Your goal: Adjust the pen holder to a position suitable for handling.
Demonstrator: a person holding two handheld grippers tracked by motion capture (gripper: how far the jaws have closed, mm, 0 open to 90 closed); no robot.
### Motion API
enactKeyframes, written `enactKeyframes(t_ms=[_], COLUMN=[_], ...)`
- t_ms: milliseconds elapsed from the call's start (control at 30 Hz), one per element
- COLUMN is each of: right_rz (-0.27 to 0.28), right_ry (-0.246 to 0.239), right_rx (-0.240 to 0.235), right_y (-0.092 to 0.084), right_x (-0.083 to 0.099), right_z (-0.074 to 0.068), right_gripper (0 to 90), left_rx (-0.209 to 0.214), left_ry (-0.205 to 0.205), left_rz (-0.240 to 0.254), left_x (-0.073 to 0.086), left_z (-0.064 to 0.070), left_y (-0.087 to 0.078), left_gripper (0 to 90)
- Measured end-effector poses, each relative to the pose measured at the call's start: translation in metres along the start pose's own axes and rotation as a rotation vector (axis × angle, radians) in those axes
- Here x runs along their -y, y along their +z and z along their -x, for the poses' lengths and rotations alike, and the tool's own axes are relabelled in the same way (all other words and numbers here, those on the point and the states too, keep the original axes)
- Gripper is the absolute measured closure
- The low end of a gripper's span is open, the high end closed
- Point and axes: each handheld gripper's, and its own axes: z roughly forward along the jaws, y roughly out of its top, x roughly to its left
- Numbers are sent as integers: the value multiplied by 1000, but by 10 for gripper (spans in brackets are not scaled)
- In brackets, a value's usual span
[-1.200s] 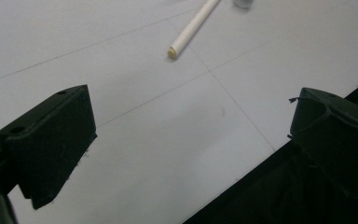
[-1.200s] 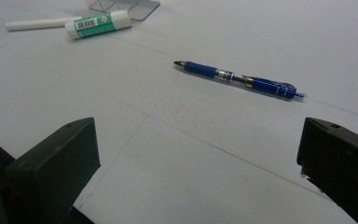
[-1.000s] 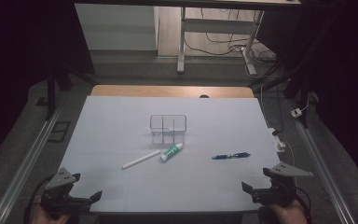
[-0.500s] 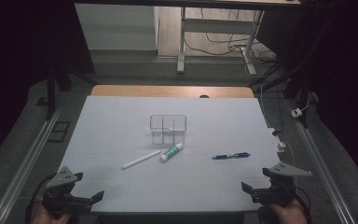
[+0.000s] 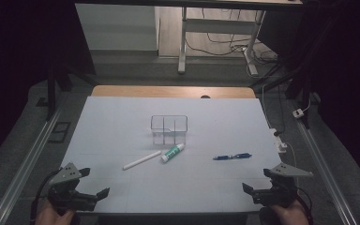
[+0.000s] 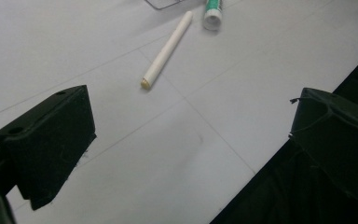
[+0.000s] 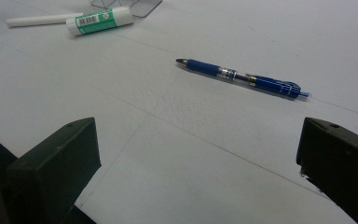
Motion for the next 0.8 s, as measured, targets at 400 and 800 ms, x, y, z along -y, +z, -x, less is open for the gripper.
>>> enactKeyframes(t_ms=[400,800], right_rz=[-1,-8], right_ry=[-10,-23], right_rx=[3,3], right_y=[0,0], right_x=[0,0], right_z=[-1,-3], right_gripper=[0,0], left_rx=[40,44], left_ry=[-14,19], left_rz=[-28,-72], left_x=[-16,-30], left_z=[-4,-3], left_y=[18,48], left_gripper=[0,0])
